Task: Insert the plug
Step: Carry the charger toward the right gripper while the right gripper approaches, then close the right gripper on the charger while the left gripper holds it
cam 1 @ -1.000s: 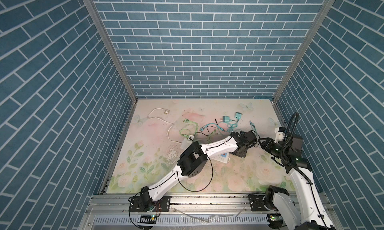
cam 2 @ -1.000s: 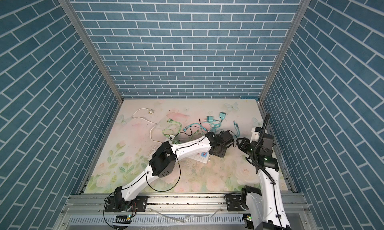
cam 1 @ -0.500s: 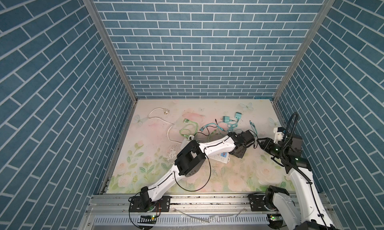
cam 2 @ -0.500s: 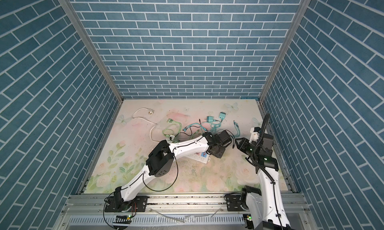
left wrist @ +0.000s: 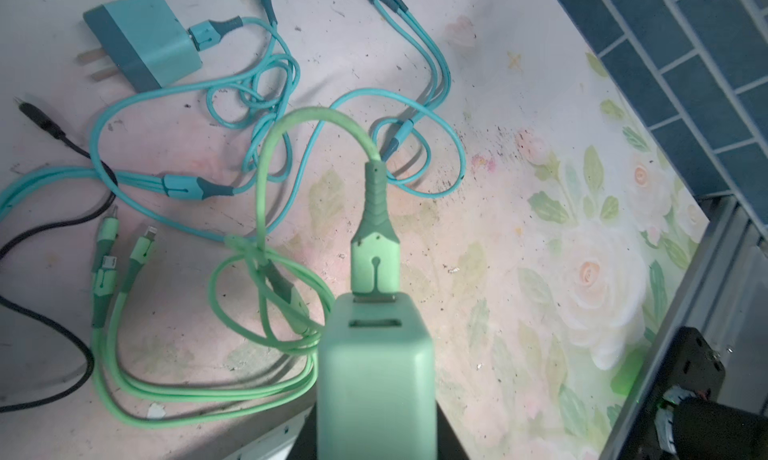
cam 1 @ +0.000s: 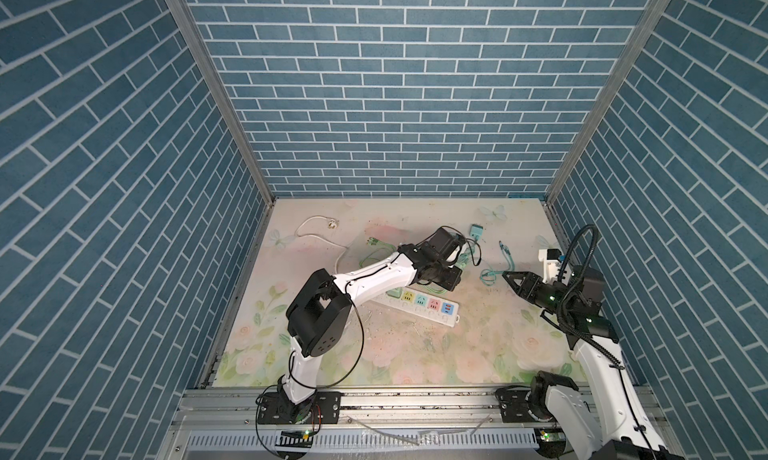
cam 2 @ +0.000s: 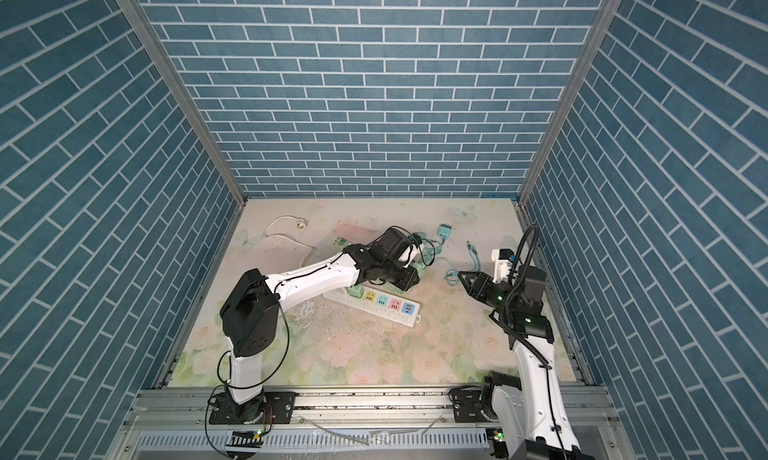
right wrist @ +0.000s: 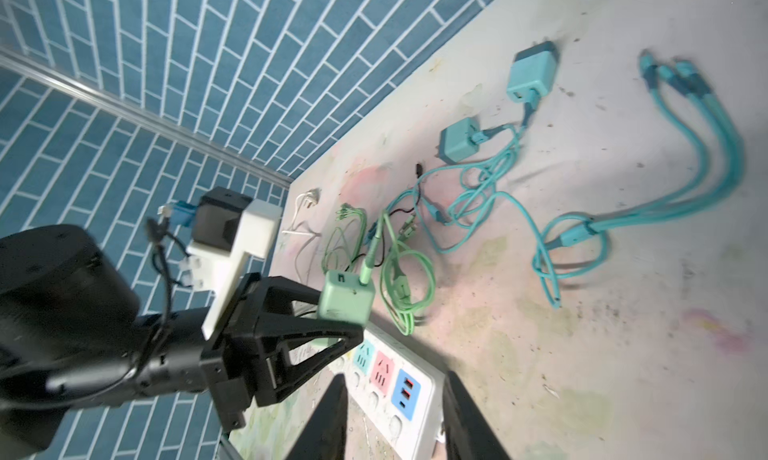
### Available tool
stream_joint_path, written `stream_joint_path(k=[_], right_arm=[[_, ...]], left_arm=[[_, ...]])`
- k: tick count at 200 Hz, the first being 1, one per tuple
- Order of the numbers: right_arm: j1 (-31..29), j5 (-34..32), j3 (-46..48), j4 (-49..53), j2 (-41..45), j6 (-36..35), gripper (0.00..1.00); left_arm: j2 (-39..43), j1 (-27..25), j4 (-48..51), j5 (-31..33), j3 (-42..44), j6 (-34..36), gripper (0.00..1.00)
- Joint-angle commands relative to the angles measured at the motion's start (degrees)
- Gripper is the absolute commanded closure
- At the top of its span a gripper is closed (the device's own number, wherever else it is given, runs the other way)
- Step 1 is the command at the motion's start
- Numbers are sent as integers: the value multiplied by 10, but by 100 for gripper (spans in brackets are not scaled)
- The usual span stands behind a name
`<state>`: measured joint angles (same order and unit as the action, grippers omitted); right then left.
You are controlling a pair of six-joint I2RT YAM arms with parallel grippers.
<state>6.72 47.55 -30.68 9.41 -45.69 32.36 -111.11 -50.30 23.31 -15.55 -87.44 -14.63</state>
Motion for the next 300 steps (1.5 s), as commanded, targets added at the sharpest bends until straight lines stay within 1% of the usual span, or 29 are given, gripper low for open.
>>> stream_joint_path(k=[1,26,40,61,80,100,127,146,188,242,300], right_arm=[[-45,40,9,-75,9,25,62],[-132,8,-10,-79,-2,-5,62],[-163,-5,-22,-71,-16,-23,62],[-183,-18,-34,-60,-37,-38,62],[-201,-19,-42,-57,-47,-52,63],[-219,-24,-46,-60,-49,-64,63],[-248,-18,-46,-86,-59,-83,63],[-268,-25,-46,-98,-74,-106,64],[-277,-21,-47,-133,-115,-145,66],[-279,-12,-60,-164,-149,-169,67],[-277,7,-72,-199,-194,-177,68]], left_arm=[[27,7,-49,-90,35,50,78],[46,17,-58,-149,59,89,78],[55,21,-48,-168,64,115,78],[74,43,-53,-202,84,137,78],[88,79,-67,-234,101,137,77],[102,103,-77,-264,115,144,76],[116,110,-75,-296,120,158,76],[116,111,-75,-311,120,159,76],[111,111,-75,-315,118,156,76],[119,111,-74,-314,122,152,76],[132,111,-68,-313,126,158,76]])
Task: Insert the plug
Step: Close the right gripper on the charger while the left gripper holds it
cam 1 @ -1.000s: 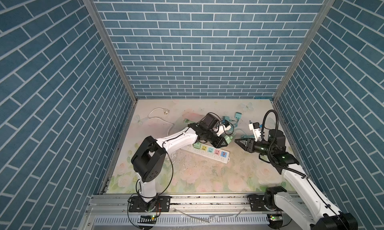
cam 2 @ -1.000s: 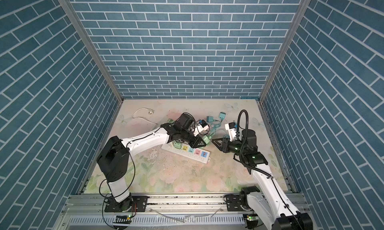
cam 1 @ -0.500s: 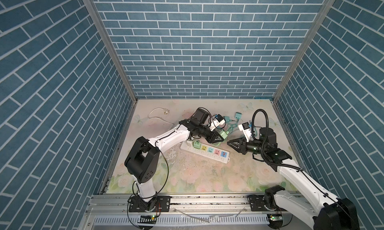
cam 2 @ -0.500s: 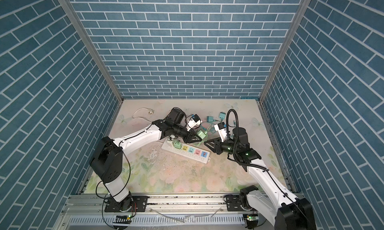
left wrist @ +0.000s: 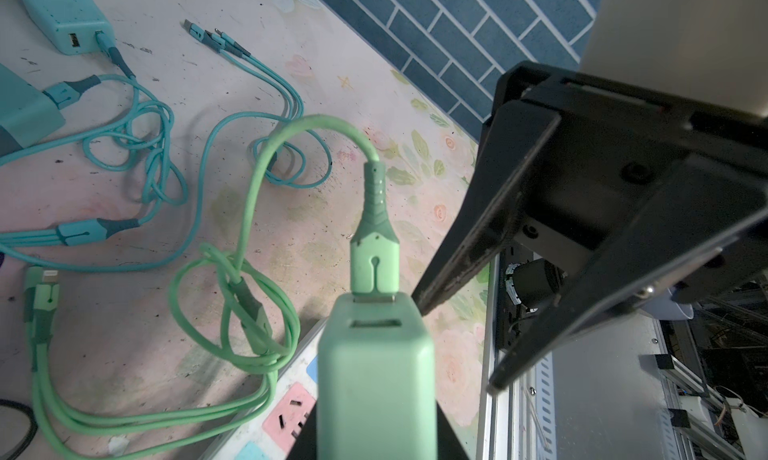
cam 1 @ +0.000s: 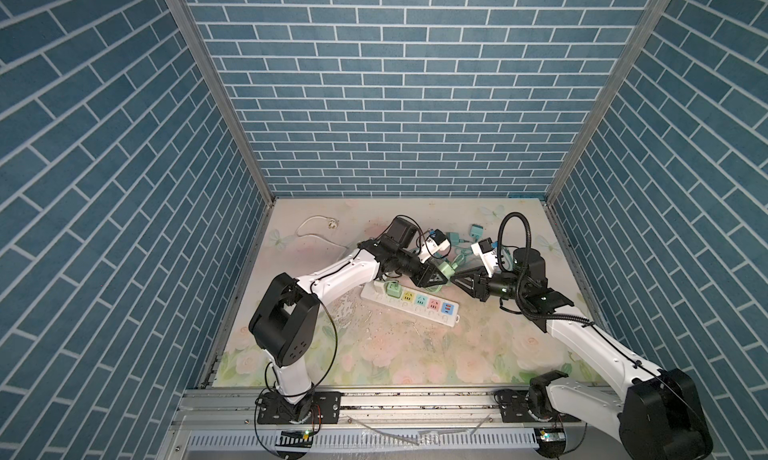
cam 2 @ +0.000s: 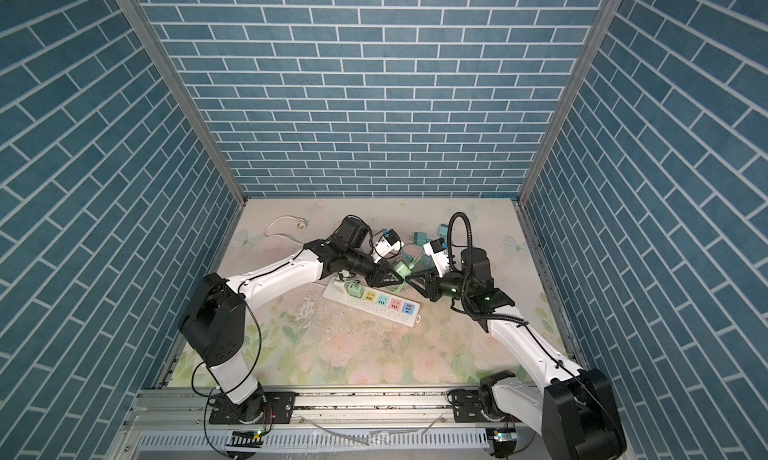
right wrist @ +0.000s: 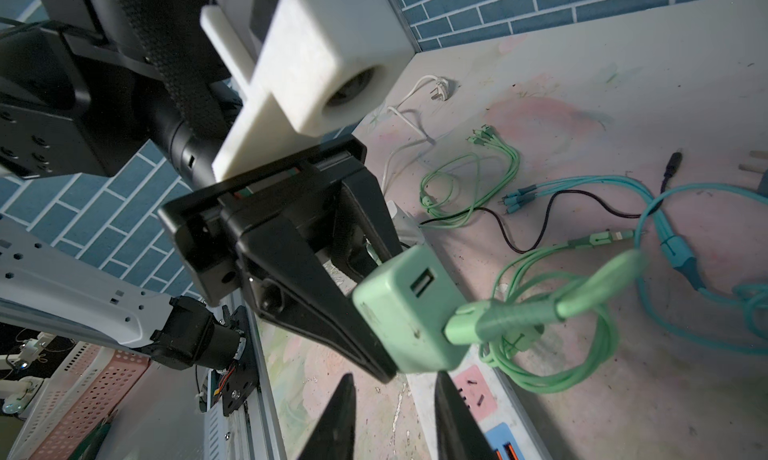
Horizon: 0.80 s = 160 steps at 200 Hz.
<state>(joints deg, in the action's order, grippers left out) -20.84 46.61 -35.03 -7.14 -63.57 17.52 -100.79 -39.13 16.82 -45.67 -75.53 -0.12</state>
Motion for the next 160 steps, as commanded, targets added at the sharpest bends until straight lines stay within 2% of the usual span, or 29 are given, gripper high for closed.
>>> stream_joint_path(k=[1,102,136,160], right_arm=[[-2,17,-28,-35,-16,-28,68],[-1,82,-9,-171,-19,43,62],[0,90,-7,-198,-35,56,61],[3,97,1,-252,-39,88,60]], left_arm=[[29,-1,-4,-12,7,13,76],[51,-2,-16,-29,22,10,76],[54,-5,-35,-42,26,0,75],[51,-9,-30,-41,19,-1,75]])
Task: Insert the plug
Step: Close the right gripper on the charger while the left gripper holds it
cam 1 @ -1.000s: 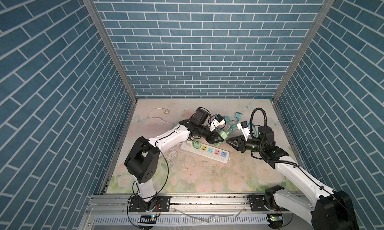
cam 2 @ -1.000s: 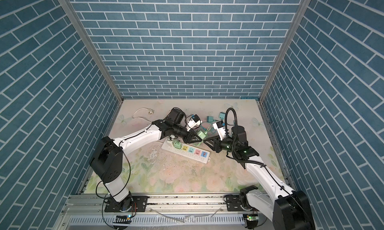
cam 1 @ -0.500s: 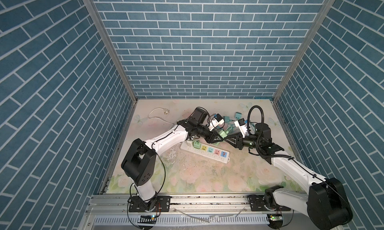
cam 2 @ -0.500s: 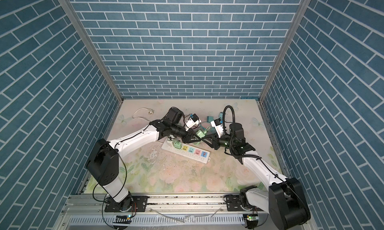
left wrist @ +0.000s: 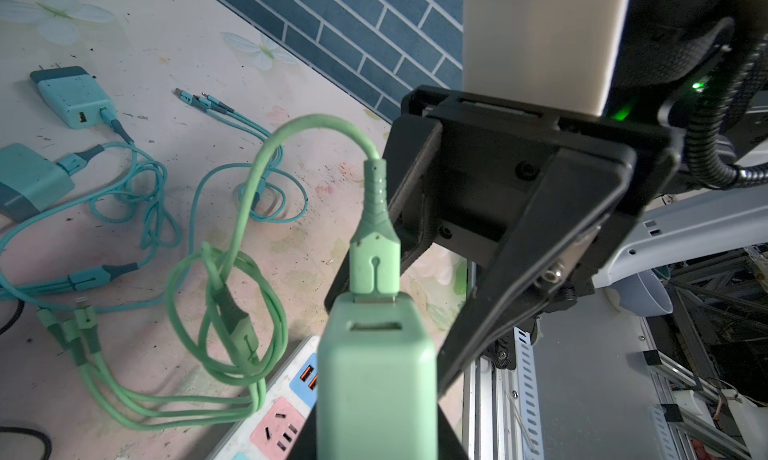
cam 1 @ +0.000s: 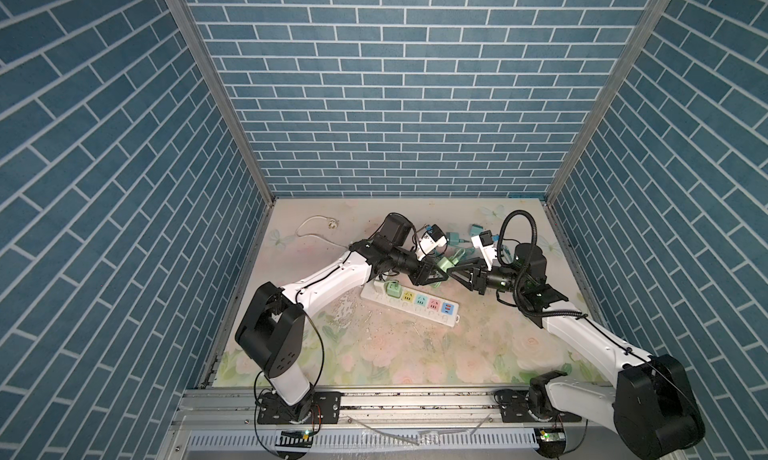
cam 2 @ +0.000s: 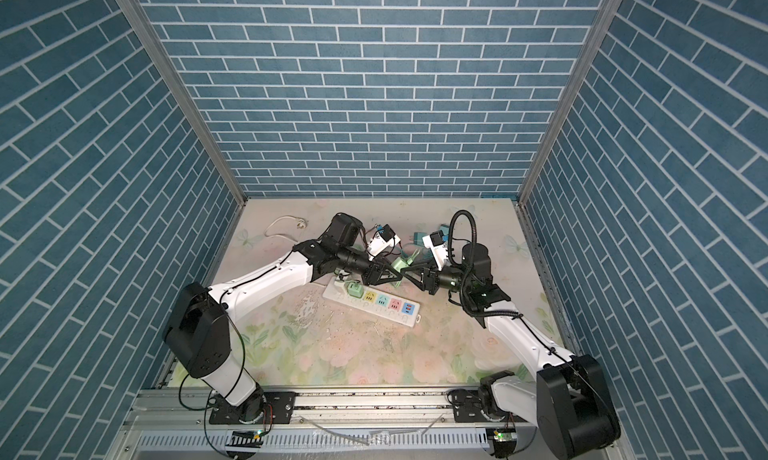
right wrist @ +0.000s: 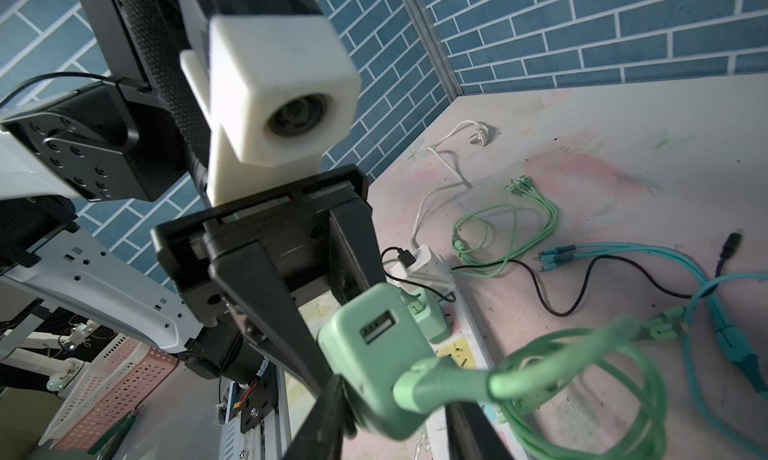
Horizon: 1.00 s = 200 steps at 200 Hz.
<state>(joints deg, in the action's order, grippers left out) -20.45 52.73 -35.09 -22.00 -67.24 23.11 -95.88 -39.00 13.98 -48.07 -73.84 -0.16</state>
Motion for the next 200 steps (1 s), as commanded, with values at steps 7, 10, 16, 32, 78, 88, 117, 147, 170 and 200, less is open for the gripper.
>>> stream_joint_path(k=[7,10,16,32,78,88,117,147,170,200], right_arm=[[0,37,4,-116,-1,40,60],[1,38,3,-119,0,42,60],[1,40,3,-123,0,45,60],[2,46,5,-147,-4,60,60],[4,73,20,-270,-43,129,60],[4,76,20,-278,-48,133,60],[4,85,27,-288,-47,135,59],[4,90,31,-280,-39,125,58],[4,88,34,-279,-39,124,62],[4,93,37,-279,-40,124,79]], left_arm=[[0,-12,0,-15,1,-2,75],[0,-12,0,-14,0,-2,75],[1,-12,-4,-17,0,-5,75],[5,-12,-26,-30,6,-15,75],[2,-12,-69,-52,12,-41,75],[0,-12,-72,-54,10,-43,74],[-2,-12,-82,-62,11,-45,75],[0,-12,-104,-75,12,-54,75],[-3,-12,-98,-70,6,-54,75],[-5,-12,-97,-68,5,-53,75]])
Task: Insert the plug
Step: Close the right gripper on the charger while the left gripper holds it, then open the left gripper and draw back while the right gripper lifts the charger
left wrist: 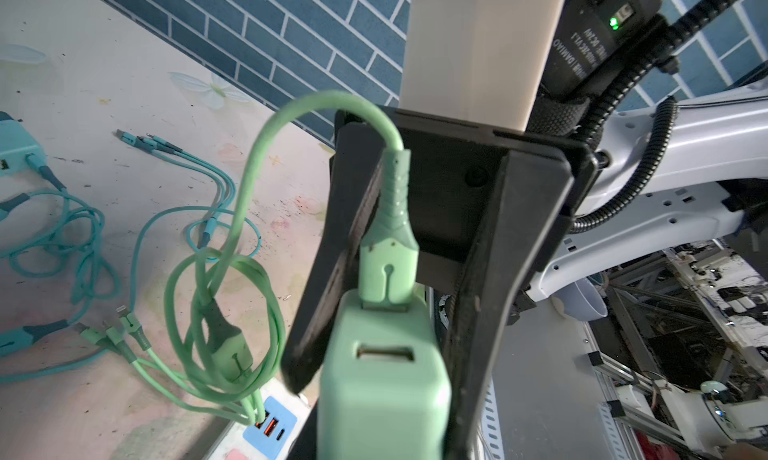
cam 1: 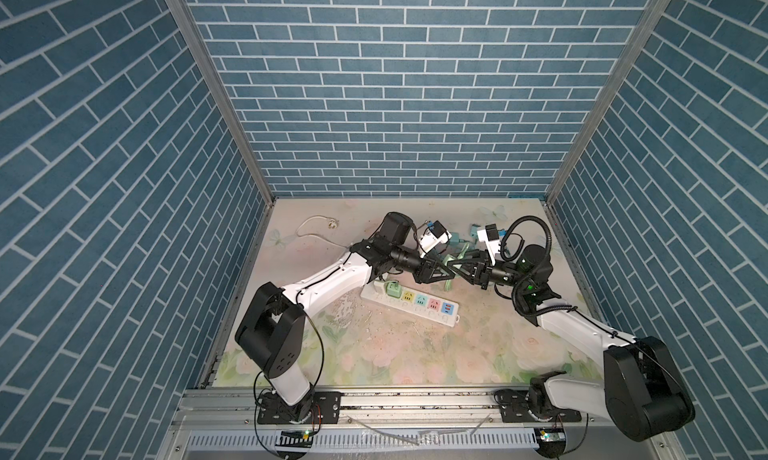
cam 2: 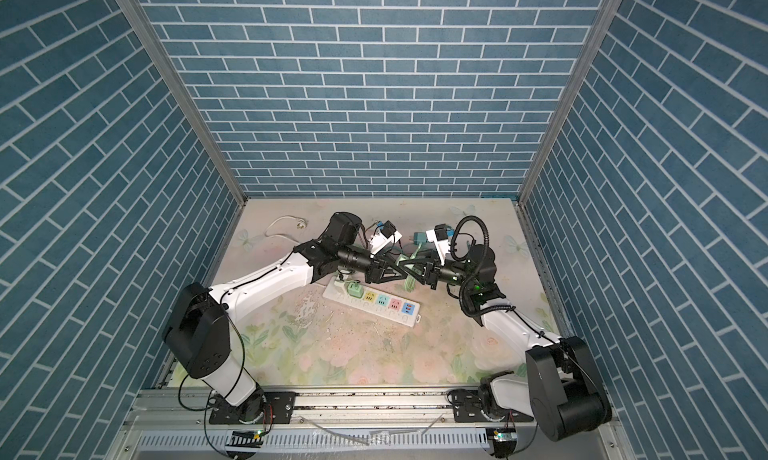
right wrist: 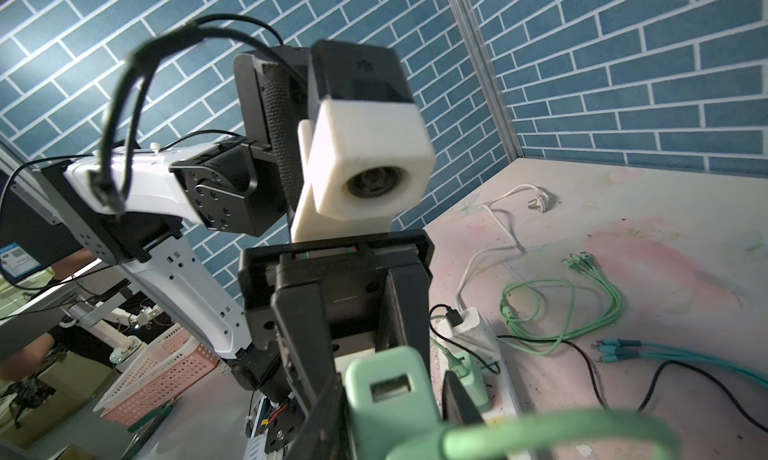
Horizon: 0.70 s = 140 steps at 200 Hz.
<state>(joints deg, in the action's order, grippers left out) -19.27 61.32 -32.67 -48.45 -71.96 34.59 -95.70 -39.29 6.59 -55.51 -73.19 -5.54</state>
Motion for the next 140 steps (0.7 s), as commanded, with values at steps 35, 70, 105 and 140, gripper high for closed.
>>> stream_joint_path(k=[35,70,105,140], right_arm=[[-8,10,9,-14,-7,10,100],[-7,-1,9,-10,-7,11,100],[-7,-41,-1,81,26,-38,100],[-7,-69,-6,142,55,-72,100]], left_arm=[[-13,-4,1,33,-16,9,72],[-27,5,17,72,-28,-1,64],[-29,16,13,86,-22,-14,53],[-32,22,4,88,-14,-20,54]])
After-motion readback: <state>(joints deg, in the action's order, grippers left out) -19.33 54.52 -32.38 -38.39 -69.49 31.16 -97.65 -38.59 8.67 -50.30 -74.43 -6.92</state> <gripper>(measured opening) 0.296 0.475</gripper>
